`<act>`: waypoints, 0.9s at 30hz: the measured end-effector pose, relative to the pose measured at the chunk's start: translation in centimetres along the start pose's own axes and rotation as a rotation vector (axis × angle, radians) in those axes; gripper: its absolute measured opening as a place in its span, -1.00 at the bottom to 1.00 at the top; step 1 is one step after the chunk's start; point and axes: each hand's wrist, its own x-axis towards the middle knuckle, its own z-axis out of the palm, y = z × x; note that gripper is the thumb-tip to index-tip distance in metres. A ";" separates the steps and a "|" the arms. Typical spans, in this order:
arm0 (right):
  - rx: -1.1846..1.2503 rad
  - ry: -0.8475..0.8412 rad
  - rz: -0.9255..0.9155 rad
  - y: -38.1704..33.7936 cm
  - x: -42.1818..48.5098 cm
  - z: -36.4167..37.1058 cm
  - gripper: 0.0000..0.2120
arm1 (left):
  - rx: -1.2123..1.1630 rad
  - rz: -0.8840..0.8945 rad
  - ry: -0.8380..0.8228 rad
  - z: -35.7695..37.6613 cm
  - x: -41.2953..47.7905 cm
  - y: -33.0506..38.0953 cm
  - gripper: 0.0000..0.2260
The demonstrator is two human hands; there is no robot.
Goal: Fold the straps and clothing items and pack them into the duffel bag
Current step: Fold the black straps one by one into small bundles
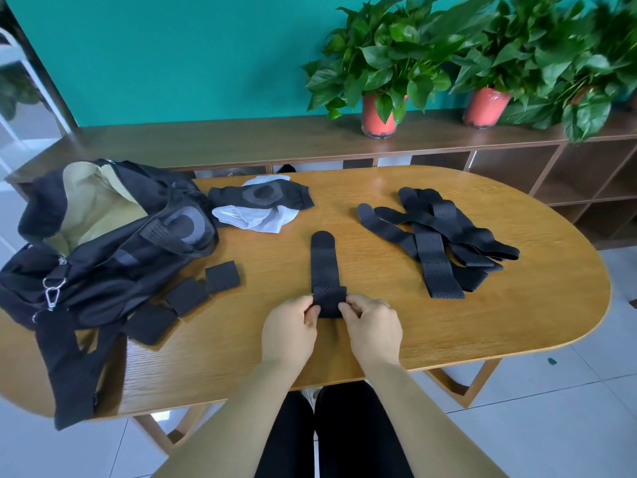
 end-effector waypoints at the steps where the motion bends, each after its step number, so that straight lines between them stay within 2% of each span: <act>1: -0.003 0.012 -0.003 -0.1 0.1 0.1 -0.83 | 0.021 -0.006 0.002 0.1 0.2 0.1 -0.79; 8: 0.000 0.109 -0.037 -0.1 0.5 1.4 -0.81 | 0.061 -0.031 -0.012 0.4 1.0 0.1 -0.80; 11: -0.057 0.097 -0.033 0.0 0.6 1.8 -0.79 | 0.044 -0.030 -0.017 0.3 1.1 0.2 -0.90; 15: -0.092 0.121 -0.059 0.1 0.6 2.1 -0.80 | 0.028 -0.032 -0.021 0.2 1.3 0.2 -0.70; 24: -0.171 0.163 -0.120 0.2 0.8 2.6 -0.92 | 0.221 -0.008 -0.135 -0.2 2.0 1.1 -0.82; 27: -0.204 0.158 -0.139 0.1 0.8 2.5 -0.90 | 0.269 0.071 -0.064 -0.1 1.8 0.6 -0.69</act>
